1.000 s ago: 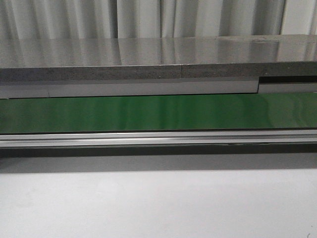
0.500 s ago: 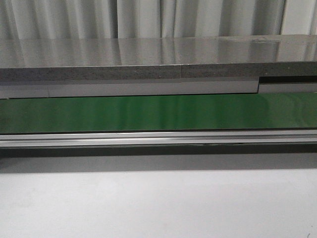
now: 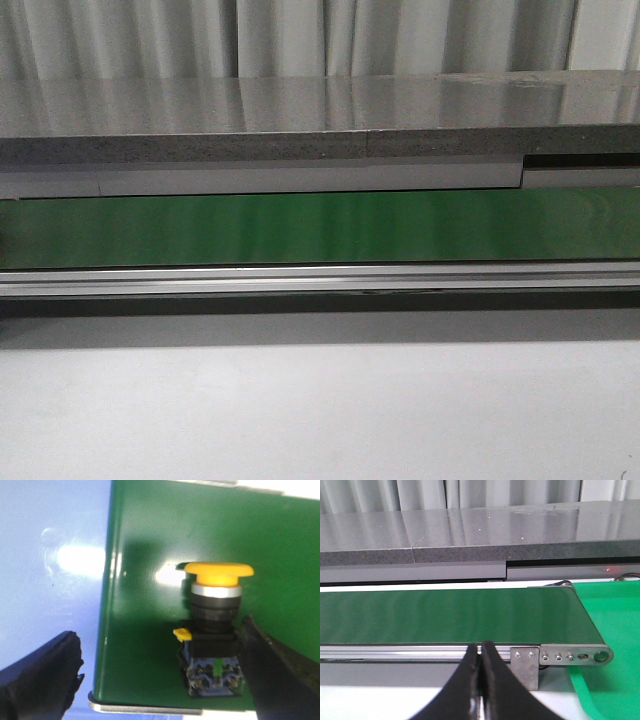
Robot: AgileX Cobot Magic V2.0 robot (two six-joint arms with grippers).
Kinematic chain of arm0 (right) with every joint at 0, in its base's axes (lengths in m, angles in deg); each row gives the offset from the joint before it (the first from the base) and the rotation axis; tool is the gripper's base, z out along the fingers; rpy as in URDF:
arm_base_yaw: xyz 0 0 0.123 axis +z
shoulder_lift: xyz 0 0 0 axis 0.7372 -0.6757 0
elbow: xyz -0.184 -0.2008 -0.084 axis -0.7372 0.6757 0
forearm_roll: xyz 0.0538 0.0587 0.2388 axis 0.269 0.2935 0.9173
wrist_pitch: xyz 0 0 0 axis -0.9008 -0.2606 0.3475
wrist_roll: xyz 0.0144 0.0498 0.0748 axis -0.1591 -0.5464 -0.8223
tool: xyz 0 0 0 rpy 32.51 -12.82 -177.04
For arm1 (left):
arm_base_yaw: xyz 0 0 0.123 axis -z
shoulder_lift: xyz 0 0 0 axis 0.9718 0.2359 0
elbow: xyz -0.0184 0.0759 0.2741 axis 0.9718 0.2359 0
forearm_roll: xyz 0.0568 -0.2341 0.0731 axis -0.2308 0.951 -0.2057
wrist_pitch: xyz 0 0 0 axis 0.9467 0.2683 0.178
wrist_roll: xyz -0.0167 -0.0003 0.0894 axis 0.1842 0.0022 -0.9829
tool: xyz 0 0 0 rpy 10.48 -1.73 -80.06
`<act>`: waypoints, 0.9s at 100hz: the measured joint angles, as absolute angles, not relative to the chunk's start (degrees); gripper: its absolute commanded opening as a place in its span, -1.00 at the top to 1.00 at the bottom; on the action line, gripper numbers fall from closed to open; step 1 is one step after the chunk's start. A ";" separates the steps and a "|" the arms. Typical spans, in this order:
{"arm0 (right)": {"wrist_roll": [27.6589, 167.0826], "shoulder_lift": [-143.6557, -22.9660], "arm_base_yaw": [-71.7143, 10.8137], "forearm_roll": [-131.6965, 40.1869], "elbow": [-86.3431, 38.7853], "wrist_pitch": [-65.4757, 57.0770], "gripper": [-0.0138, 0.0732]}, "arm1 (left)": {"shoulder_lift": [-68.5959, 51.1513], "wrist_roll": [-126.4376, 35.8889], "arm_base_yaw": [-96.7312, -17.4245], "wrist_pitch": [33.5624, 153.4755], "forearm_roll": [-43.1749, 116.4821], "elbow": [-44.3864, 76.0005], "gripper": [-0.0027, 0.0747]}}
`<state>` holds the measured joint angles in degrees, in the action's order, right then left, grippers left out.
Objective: Move button from left to right
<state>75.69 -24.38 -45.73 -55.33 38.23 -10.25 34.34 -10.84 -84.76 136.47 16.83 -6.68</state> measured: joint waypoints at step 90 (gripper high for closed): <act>75.69 -24.38 -45.73 -55.33 38.23 -10.25 0.84 | -22.13 -11.41 -74.62 96.70 16.83 37.95 -0.65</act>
<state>75.69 -24.38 -45.73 -55.33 38.23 -10.25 -22.13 -11.41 -74.62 96.70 16.83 37.95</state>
